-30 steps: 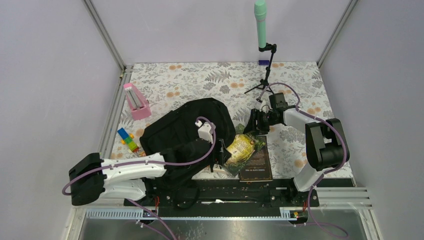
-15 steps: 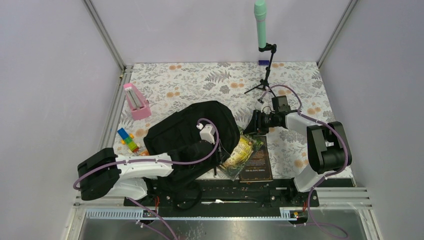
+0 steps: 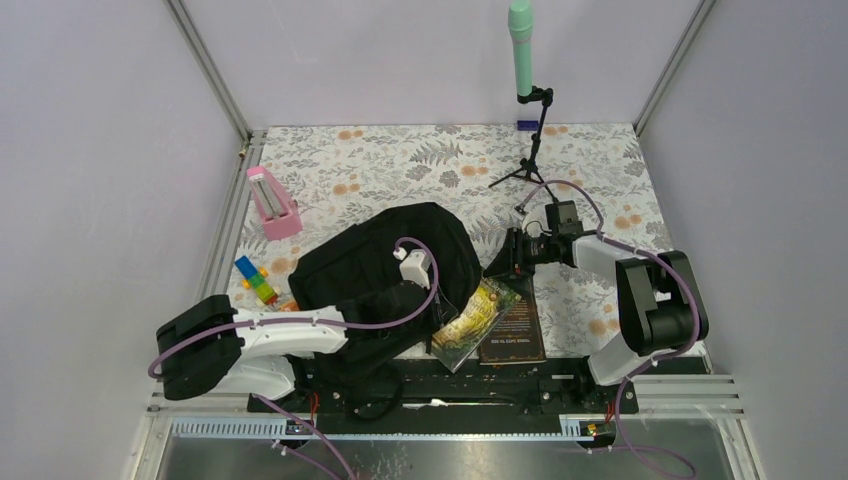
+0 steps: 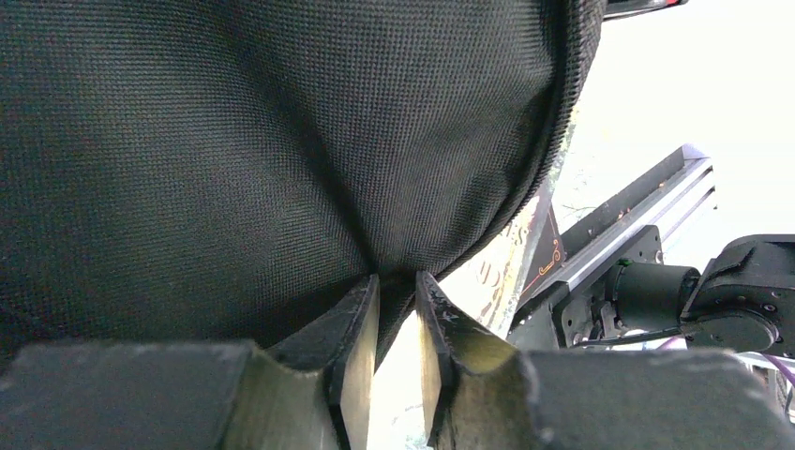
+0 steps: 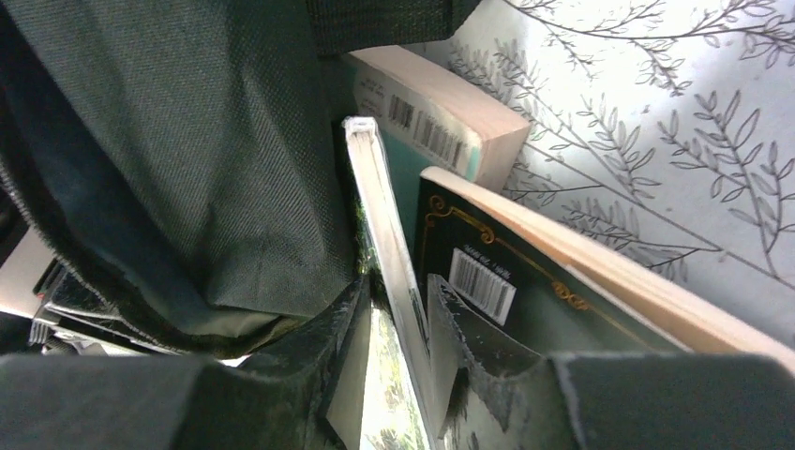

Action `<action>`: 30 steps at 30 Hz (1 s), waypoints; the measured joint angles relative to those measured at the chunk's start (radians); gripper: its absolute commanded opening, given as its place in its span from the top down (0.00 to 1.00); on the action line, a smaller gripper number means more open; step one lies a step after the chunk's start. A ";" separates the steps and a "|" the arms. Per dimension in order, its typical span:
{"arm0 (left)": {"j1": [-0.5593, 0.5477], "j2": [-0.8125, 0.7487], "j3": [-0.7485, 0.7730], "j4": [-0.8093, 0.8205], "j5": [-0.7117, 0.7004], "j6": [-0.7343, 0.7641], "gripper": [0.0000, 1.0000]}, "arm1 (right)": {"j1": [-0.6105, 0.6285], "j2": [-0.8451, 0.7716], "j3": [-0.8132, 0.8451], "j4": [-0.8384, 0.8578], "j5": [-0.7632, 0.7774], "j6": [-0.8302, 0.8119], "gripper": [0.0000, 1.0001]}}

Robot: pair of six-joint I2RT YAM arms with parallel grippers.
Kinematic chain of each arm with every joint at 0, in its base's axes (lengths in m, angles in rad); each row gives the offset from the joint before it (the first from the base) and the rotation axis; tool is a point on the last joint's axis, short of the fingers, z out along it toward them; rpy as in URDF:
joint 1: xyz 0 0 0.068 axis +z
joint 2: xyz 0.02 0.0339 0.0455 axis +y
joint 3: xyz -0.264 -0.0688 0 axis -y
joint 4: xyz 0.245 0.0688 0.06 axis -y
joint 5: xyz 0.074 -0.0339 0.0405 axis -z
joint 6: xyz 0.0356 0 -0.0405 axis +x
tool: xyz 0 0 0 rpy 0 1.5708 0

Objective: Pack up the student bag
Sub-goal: Pick up the book from the center of the board.

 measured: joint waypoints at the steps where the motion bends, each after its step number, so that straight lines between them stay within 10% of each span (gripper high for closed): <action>1: 0.000 -0.003 0.000 -0.002 0.000 0.001 0.72 | 0.000 -0.012 -0.005 -0.002 -0.002 0.011 1.00; 12: -0.008 -0.249 0.018 -0.174 -0.036 0.158 0.04 | 0.021 -0.343 0.056 -0.148 0.089 0.111 1.00; 21: -0.032 -0.397 0.055 -0.166 -0.013 0.413 0.01 | 0.021 -0.478 0.112 -0.213 0.200 0.174 1.00; 30: -0.273 -0.081 0.210 -0.059 -0.250 0.634 0.01 | 0.021 -0.631 0.111 -0.277 0.404 0.285 1.00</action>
